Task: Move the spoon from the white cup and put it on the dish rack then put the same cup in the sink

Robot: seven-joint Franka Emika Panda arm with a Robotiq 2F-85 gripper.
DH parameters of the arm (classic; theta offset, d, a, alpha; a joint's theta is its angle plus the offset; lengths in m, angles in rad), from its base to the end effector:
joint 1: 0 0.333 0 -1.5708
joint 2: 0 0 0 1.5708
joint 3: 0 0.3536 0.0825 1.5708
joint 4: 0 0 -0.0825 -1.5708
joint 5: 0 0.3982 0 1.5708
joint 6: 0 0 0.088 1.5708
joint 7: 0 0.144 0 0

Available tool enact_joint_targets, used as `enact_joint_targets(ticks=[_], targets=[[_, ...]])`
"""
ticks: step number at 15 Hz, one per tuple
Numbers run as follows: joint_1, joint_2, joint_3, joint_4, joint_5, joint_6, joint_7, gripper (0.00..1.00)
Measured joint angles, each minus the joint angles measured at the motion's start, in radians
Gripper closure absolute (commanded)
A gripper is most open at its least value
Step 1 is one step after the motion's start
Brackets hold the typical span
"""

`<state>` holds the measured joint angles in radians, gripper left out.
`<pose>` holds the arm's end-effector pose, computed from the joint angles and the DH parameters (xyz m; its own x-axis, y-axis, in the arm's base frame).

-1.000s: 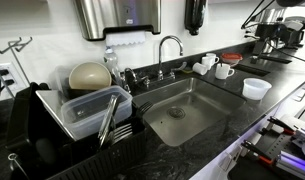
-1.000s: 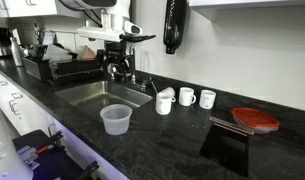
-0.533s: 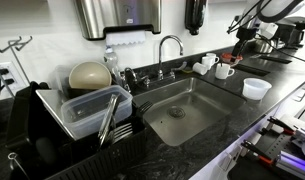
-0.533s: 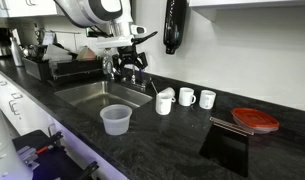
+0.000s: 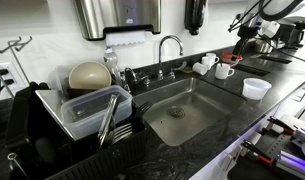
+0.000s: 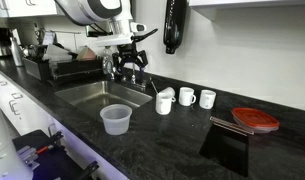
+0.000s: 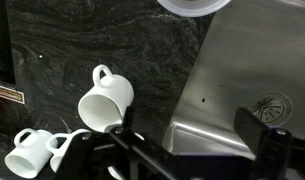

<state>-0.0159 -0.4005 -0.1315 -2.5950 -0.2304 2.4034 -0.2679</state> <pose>0.4207 -0.0689 0.4015 0.9455 0.2867 0.1542 0.2580 -0.9488 0.1822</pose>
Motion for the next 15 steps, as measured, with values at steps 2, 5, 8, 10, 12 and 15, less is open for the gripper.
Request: enact_joint_targets(ticks=[2, 5, 8, 10, 12, 15], targets=[[-0.009, 0.002, 0.007, 0.002, -0.028, 0.014, 0.025, 0.00], [-0.048, 0.020, 0.038, 0.012, -0.130, 0.066, 0.102, 0.00], [-0.063, 0.072, 0.069, 0.031, -0.189, 0.071, 0.151, 0.00], [-0.065, 0.120, 0.084, 0.049, -0.225, 0.074, 0.181, 0.00], [-0.078, 0.174, 0.089, 0.081, -0.297, 0.094, 0.230, 0.00], [-0.103, 0.252, 0.086, 0.147, -0.374, 0.124, 0.291, 0.00]])
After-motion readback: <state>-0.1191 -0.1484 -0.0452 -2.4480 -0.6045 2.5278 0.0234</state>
